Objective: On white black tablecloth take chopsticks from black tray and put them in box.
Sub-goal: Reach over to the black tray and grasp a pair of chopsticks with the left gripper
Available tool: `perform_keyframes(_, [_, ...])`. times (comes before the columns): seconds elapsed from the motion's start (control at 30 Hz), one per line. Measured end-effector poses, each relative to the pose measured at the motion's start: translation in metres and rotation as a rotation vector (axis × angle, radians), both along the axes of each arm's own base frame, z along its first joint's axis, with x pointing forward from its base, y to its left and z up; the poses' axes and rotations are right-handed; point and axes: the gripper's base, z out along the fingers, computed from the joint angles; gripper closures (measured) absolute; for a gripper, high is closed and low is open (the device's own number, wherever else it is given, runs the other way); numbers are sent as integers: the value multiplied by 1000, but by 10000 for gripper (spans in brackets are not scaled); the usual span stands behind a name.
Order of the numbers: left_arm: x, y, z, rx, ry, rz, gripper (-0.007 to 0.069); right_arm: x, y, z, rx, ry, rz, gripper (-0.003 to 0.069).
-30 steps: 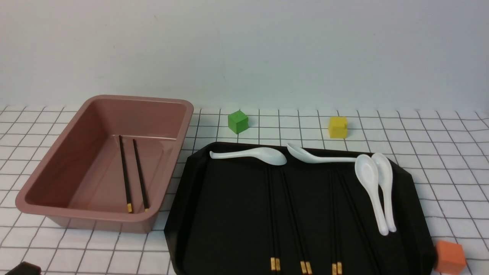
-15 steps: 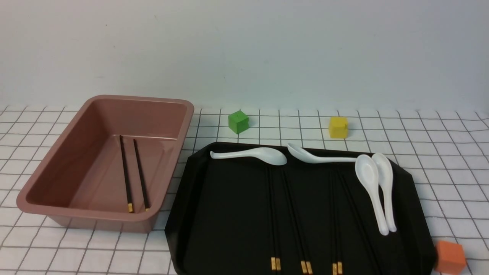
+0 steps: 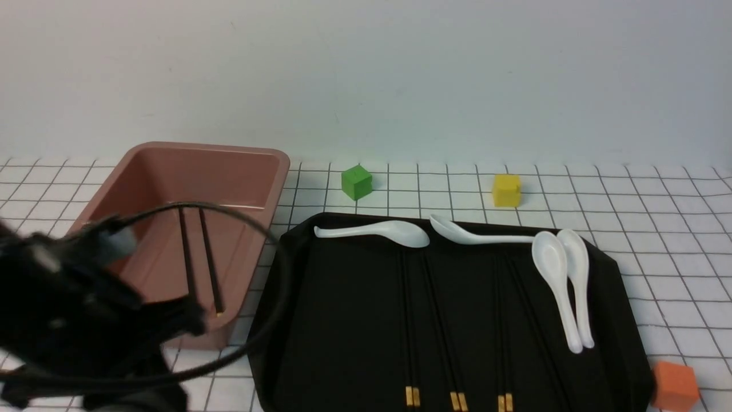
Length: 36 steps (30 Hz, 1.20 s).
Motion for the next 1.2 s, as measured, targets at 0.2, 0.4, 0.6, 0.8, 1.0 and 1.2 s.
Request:
perform_keyframes(0.2, [36, -93, -13, 61, -66, -145, 637, 0, 0, 0, 0, 0, 0, 419])
perform_keyframes(0.4, [68, -168, -41, 220, -127, -186, 547, 0, 0, 0, 2, 0, 0, 419])
perform_keyframes(0.6, [85, -208, -67, 320, -152, -237, 314, 0, 0, 0, 2, 0, 0, 419])
perform_keyframes(0.8, [93, -215, -79, 333, -144, -239, 238, 0, 0, 0, 2, 0, 0, 419])
perform_keyframes(1.0, [98, -220, -97, 329, -147, -241, 247, 0, 0, 0, 2, 0, 0, 419])
perform_keyframes(1.2, [102, -226, -122, 334, -118, -242, 302, 0, 0, 0, 2, 0, 0, 419])
